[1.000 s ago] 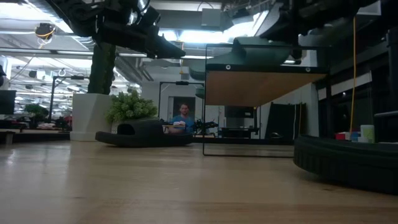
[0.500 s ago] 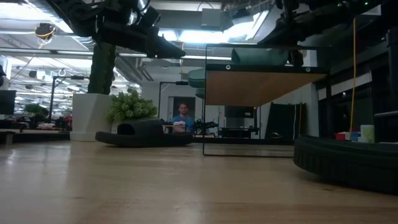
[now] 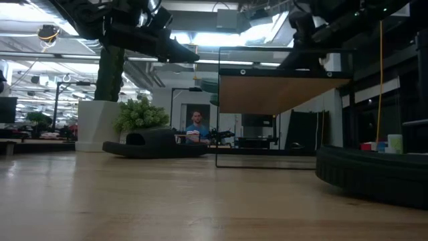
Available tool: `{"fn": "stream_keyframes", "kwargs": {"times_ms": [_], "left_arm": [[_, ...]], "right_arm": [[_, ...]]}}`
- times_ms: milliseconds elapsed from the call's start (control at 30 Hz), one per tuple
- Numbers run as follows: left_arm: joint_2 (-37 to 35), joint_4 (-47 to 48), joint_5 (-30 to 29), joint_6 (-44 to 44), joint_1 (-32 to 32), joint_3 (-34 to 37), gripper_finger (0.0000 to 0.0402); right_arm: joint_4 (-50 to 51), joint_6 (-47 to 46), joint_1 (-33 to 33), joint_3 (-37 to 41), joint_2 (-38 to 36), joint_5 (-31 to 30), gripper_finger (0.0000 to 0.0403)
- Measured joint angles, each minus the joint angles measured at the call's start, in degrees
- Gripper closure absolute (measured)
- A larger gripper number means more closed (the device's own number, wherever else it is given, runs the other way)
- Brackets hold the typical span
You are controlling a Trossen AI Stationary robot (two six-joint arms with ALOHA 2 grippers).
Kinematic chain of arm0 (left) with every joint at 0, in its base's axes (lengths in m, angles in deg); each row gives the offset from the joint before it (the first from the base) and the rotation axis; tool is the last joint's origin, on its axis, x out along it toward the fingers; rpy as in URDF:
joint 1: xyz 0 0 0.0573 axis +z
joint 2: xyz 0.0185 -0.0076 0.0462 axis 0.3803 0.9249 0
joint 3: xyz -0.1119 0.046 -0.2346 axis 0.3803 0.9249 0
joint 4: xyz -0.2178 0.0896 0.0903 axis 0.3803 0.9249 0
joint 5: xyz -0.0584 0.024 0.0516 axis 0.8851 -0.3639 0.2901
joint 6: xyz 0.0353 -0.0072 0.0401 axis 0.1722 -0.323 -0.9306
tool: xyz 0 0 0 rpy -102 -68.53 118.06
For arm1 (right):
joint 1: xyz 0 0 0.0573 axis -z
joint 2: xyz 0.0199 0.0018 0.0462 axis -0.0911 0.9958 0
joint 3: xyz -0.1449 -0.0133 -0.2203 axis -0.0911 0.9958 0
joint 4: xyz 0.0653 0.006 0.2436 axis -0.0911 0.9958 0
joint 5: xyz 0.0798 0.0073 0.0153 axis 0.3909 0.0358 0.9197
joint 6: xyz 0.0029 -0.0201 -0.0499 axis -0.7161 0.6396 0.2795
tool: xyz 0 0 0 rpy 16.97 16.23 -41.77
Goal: Pick and place slides into the shelf
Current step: Put the green slide on the shelf
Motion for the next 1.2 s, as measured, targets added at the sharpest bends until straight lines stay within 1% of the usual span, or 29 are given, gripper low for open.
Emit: {"fn": "stream_keyframes", "kwargs": {"times_ms": [367, 500, 600, 833, 967, 1200], "left_arm": [[0.0, 0.0, 0.0, 0.0, 0.0, 0.0, 0.0401], [0.0, 0.0, 0.0, 0.0, 0.0, 0.0, 0.0401], [0.0, 0.0, 0.0, 0.0, 0.0, 0.0, 0.0401], [0.0, 0.0, 0.0, 0.0, 0.0, 0.0, 0.0401], [0.0, 0.0, 0.0, 0.0, 0.0, 0.0, 0.0401], [0.0, 0.0, 0.0, 0.1, 0.0, 0.0, 0.0401]], "right_arm": [[1.3, 5.6, 1.7, -0.1, 0.7, -0.8, 0.0399], [2.1, 8.0, 1.7, -0.1, 0.7, -2.5, 0.0397], [3.8, 10.1, 1.7, -0.1, 0.7, -4.8, 0.0396], [3.8, 15.5, 1.8, 0.0, 0.7, -5.3, 0.0391], [3.8, 16.2, 1.8, 0.0, 0.7, -5.4, 0.0369], [3.8, 18.6, 1.8, 0.0, 0.7, -6.8, 0.0304]]}}
